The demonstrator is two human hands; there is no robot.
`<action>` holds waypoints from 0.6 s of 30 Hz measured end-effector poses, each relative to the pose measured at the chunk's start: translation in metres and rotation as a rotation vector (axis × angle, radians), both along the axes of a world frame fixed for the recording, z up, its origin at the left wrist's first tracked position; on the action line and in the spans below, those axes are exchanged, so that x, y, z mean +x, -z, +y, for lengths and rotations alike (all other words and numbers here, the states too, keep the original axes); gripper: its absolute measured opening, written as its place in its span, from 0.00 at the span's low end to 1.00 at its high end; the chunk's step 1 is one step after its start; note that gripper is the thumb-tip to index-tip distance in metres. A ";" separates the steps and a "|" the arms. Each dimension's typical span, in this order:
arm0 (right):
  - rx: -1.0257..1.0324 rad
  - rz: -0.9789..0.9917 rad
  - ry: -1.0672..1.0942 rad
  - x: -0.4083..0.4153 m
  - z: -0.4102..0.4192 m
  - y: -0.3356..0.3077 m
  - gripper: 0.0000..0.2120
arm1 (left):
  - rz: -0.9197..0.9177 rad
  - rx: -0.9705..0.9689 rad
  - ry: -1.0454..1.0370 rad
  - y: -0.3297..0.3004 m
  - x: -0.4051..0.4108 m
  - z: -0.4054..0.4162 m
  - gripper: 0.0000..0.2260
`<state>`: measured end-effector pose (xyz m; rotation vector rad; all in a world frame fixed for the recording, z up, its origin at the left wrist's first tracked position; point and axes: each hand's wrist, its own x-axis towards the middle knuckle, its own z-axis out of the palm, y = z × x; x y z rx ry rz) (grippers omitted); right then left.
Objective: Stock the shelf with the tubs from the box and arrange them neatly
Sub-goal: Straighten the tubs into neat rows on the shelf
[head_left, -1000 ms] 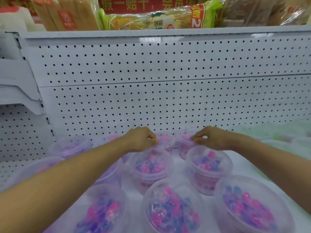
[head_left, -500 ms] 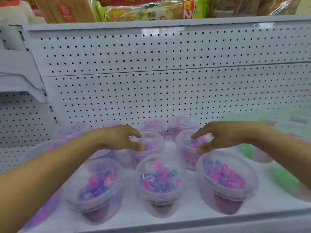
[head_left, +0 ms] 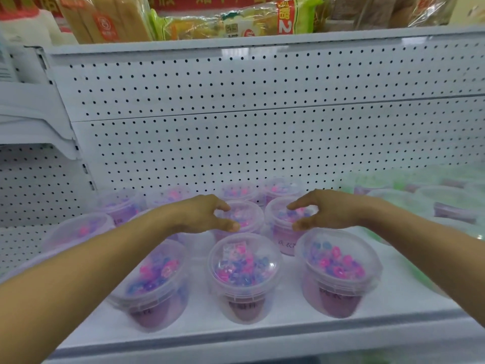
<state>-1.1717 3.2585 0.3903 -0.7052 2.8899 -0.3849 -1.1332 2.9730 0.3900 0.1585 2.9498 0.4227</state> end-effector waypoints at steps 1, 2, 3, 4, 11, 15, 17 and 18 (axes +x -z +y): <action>0.000 0.001 0.002 0.001 0.000 0.001 0.29 | -0.002 -0.002 0.003 0.001 0.003 0.000 0.35; 0.004 0.005 0.002 0.003 -0.001 0.002 0.29 | 0.004 -0.006 0.003 0.001 0.008 0.002 0.34; 0.001 0.011 0.000 0.006 0.000 0.003 0.28 | 0.027 -0.012 0.002 0.000 0.013 0.005 0.33; -0.021 0.023 -0.008 0.009 0.002 0.003 0.27 | 0.071 -0.012 0.003 -0.001 0.018 0.008 0.32; -0.156 -0.101 -0.123 0.066 0.052 -0.014 0.26 | 0.202 0.127 0.112 0.004 0.100 0.028 0.36; -0.001 -0.180 -0.151 0.087 0.065 -0.011 0.35 | 0.166 -0.017 0.008 0.005 0.117 0.039 0.41; -0.014 -0.112 -0.140 0.092 0.061 -0.006 0.34 | 0.182 -0.010 -0.034 0.005 0.118 0.044 0.40; -0.025 -0.079 -0.133 0.093 0.059 -0.003 0.33 | 0.185 -0.006 -0.048 0.006 0.118 0.045 0.39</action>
